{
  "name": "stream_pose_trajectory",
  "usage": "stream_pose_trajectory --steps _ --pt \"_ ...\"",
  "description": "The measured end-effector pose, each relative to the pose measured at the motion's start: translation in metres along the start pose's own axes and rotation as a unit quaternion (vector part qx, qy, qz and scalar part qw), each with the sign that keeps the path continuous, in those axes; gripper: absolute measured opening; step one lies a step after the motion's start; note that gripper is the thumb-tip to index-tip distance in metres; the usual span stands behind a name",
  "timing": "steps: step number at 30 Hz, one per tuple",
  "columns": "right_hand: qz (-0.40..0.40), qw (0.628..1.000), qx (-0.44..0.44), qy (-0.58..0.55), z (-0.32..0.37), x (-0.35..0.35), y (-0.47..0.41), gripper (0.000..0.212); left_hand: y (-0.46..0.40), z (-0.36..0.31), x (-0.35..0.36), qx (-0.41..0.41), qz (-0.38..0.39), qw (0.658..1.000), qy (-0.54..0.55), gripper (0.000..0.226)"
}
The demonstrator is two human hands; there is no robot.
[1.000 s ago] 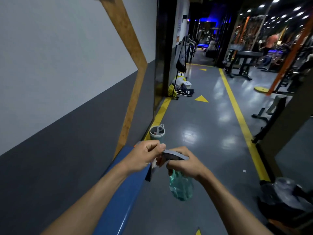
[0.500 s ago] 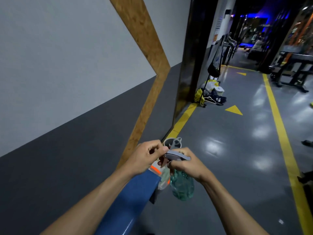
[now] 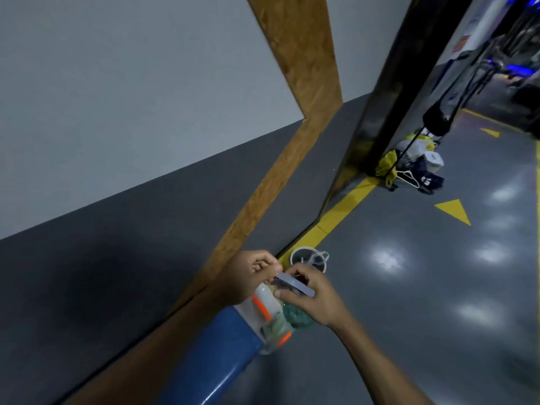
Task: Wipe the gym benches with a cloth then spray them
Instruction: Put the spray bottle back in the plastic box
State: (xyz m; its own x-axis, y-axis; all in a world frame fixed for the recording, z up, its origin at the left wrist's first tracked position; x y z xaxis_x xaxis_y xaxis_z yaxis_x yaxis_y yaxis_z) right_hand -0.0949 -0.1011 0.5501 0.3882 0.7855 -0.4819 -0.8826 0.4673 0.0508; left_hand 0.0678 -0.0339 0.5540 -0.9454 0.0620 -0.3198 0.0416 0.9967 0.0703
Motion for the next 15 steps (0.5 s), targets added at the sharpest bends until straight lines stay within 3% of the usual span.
stream_pose_trajectory --steps 3,8,15 --pt "0.036 0.999 0.008 0.034 -0.033 -0.018 -0.031 0.031 -0.026 0.013 -0.009 -0.022 -0.029 0.998 -0.055 0.02" --pt "0.138 0.989 0.0 0.048 -0.112 -0.035 -0.098 0.008 -0.079 0.072 -0.001 -0.078 -0.09 0.992 0.038 0.016" --pt "0.209 0.974 0.05 0.074 -0.258 -0.048 -0.17 0.028 -0.14 0.149 0.026 -0.215 -0.184 0.953 0.106 0.017"
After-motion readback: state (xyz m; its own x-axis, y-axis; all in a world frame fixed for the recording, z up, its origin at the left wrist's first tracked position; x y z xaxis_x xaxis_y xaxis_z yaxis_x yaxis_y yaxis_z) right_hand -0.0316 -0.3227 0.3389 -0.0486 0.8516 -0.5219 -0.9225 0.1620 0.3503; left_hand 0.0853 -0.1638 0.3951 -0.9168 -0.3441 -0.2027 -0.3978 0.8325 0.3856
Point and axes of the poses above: each hand's wrist, its own y-axis away from the middle knuckle, its own x-axis out of the palm, z = x × y, the point moved 4 cm from there along -y, towards the middle knuckle, and after that the axes turned 14 degrees about z, right-handed, at the moved point
